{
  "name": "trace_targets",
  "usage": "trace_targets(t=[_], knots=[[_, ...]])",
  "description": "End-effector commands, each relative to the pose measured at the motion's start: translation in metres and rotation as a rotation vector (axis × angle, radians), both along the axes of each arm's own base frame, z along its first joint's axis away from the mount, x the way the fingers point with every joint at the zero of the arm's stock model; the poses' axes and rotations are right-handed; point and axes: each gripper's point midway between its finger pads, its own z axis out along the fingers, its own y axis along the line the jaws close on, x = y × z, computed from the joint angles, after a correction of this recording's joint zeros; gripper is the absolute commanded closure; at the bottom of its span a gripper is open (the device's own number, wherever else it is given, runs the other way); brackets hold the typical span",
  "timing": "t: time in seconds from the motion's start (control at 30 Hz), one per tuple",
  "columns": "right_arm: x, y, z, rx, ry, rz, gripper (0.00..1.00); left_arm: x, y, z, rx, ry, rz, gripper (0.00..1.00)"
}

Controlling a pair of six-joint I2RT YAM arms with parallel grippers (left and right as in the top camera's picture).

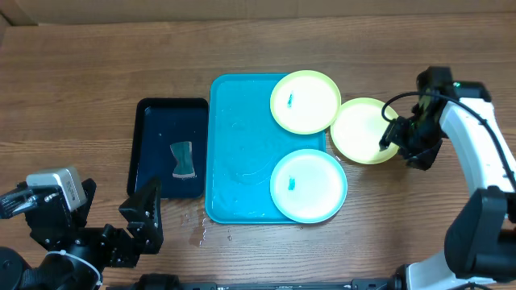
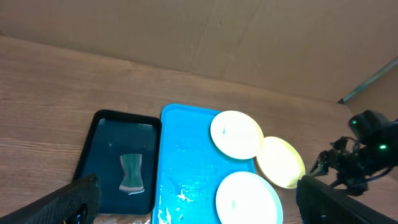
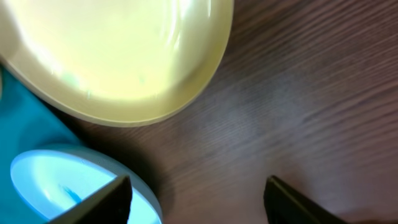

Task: Clean dirty plates on tray and stack at the side
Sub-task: 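Move the right gripper back and grasp the white plate's rim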

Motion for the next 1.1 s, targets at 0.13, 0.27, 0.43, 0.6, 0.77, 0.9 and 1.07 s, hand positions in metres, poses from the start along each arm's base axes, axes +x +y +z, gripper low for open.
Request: trace_targets(t=[0.13, 0.27, 0.43, 0.6, 0.77, 0.9, 1.07], knots=[[-0.024, 0.019, -0.005, 0.061, 0.065, 0.102, 0.31, 0.001, 0.002, 0.000, 0.020, -0.003, 0.004, 0.00], [-0.042, 0.040, -0.020, 0.064, 0.120, 0.185, 0.32, 0.001, 0.002, 0.000, 0.020, -0.003, 0.004, 0.00], [-0.053, 0.063, -0.034, 0.058, 0.135, 0.282, 0.32, 0.001, 0.002, 0.000, 0.020, -0.003, 0.004, 0.00], [-0.055, 0.083, -0.054, 0.050, 0.095, 0.355, 0.40, 0.001, 0.002, 0.000, 0.020, -0.003, 0.004, 0.00], [-0.059, 0.091, -0.071, 0.060, 0.083, 0.332, 0.68, 0.001, 0.002, 0.000, 0.020, -0.003, 0.004, 0.00], [-0.056, 0.108, -0.073, 0.148, 0.051, 0.327, 0.93, 0.001, 0.002, 0.000, 0.020, -0.003, 0.004, 0.00], [-0.041, 0.147, -0.063, 0.340, -0.037, 0.343, 0.96, 0.001, 0.002, 0.000, 0.020, -0.003, 0.004, 0.00]])
